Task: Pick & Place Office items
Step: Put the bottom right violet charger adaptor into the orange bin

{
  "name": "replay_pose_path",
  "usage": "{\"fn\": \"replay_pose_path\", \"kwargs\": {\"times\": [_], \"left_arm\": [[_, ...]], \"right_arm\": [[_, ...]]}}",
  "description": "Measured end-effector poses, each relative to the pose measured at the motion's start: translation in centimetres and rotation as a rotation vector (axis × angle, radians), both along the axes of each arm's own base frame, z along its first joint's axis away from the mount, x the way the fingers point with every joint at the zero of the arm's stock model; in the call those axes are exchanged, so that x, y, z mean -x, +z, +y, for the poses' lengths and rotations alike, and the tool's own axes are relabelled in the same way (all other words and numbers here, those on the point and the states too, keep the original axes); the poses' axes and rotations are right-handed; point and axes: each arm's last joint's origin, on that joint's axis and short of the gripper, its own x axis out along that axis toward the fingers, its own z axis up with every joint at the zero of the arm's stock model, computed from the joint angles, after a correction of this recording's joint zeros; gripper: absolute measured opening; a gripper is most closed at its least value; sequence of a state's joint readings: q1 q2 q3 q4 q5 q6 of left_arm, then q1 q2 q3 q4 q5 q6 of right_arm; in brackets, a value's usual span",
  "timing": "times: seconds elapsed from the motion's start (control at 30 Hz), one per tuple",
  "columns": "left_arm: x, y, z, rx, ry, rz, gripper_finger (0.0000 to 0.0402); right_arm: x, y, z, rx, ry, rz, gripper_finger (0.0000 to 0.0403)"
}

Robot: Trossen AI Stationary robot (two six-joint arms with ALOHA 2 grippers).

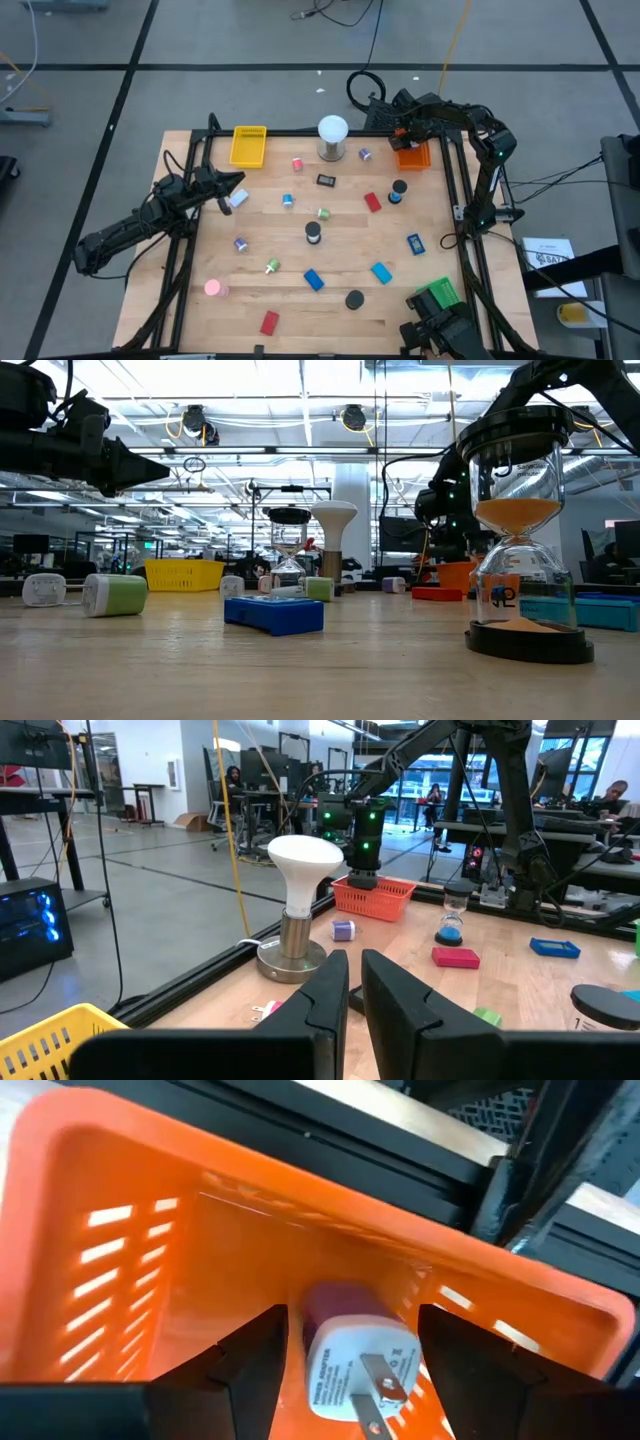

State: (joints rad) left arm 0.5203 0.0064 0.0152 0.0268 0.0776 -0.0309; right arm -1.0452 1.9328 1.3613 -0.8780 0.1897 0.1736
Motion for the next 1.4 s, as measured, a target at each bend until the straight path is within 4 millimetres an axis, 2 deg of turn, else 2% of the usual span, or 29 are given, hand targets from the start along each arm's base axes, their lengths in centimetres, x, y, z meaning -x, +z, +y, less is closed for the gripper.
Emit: {"fn": "replay_pose_path", "kwargs": {"times": [0.17, 0.47, 0.53, 0.63, 0.83, 0.9, 1.07, 1.2, 1.4], "left_arm": [[0.0, 0.0, 0.0, 0.000, 0.000, 0.000, 0.0037], [0.0, 0.0, 0.0, 0.000, 0.000, 0.000, 0.0037], [0.0, 0.0, 0.0, 0.000, 0.000, 0.000, 0.0037], [0.0, 0.0, 0.0, 0.000, 0.000, 0.000, 0.0037], [0.0, 0.0, 0.0, 0.000, 0.000, 0.000, 0.0037], [0.0, 0.0, 0.0, 0.000, 0.000, 0.000, 0.0037], [0.0, 0.0, 0.0, 0.000, 0.000, 0.000, 0.0037], [0.0, 0.0, 0.0, 0.000, 0.000, 0.000, 0.0037], [0.0, 0.0, 0.0, 0.000, 0.000, 0.000, 0.0037]], "right_arm": [[-0.3, 1.1, 0.1, 0.044, 0.008, -0.028, 0.0213], [0.0, 4.4, 0.8, 0.149, 0.015, -0.076, 0.0208], [0.1, 5.2, 1.3, 0.162, 0.021, -0.068, 0.0194], [-0.1, 5.8, 2.0, 0.132, 0.037, -0.095, 0.0151], [-1.4, 5.2, 3.4, 0.047, 0.090, -0.169, 0.0028], [-1.5, 4.7, 3.7, 0.039, 0.098, -0.163, 0.0008], [-1.0, 3.3, 3.7, 0.049, 0.058, -0.168, 0.0021], [-0.4, 2.4, 3.5, 0.065, 0.037, -0.176, 0.0017], [0.2, 2.2, 2.9, 0.095, 0.004, -0.191, 0.0016]]}}
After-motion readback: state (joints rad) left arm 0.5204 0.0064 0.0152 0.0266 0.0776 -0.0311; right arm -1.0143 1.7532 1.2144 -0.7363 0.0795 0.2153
